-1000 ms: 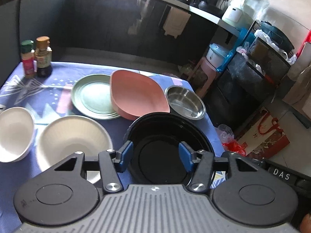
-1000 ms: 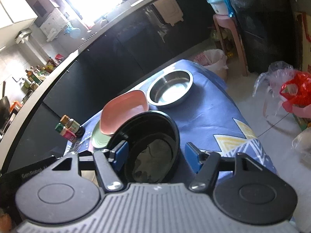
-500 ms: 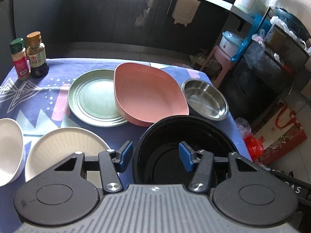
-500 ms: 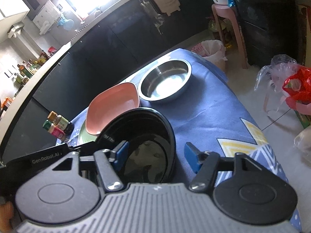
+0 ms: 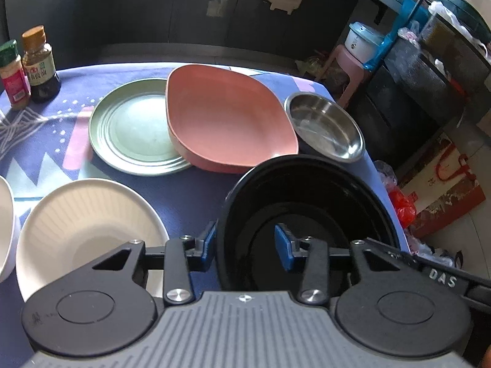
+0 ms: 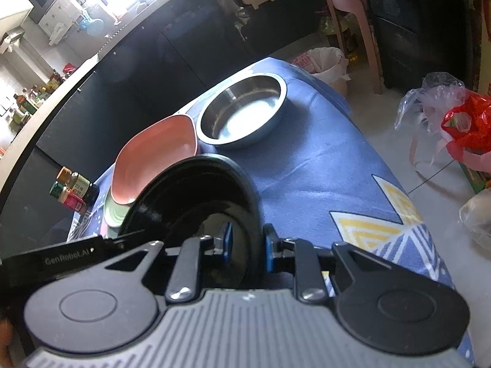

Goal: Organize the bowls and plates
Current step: 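Carry the black bowl with both grippers toward the open cloth and lower it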

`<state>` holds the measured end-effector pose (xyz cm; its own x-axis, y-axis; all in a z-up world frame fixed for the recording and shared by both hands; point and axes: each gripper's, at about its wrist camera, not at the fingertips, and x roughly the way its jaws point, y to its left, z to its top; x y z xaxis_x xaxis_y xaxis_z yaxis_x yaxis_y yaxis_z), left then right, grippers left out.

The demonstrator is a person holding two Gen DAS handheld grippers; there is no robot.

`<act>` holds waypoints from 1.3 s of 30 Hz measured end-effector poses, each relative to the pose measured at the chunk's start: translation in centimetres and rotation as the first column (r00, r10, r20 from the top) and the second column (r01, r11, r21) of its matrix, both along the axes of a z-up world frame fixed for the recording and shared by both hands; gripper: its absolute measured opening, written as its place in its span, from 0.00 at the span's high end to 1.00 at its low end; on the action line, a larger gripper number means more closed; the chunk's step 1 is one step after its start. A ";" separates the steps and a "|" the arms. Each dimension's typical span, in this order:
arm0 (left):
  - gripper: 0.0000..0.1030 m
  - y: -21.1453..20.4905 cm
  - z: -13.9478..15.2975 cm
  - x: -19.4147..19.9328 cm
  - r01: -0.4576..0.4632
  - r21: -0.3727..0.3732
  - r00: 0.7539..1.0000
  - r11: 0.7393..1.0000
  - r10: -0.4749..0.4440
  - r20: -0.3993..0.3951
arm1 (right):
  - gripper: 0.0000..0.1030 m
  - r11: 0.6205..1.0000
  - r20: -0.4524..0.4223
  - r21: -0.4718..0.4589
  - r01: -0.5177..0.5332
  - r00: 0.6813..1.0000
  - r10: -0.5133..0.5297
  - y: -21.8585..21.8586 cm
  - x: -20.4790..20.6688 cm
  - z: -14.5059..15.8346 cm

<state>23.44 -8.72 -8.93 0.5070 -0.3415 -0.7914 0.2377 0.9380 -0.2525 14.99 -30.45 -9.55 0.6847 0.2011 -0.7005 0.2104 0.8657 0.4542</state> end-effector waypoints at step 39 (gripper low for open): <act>0.87 10.8 6.8 -17.6 -0.156 -0.032 0.968 0.987 0.160 0.191 | 0.63 0.980 0.157 -0.117 -0.164 0.971 0.181 8.5 -11.6 6.6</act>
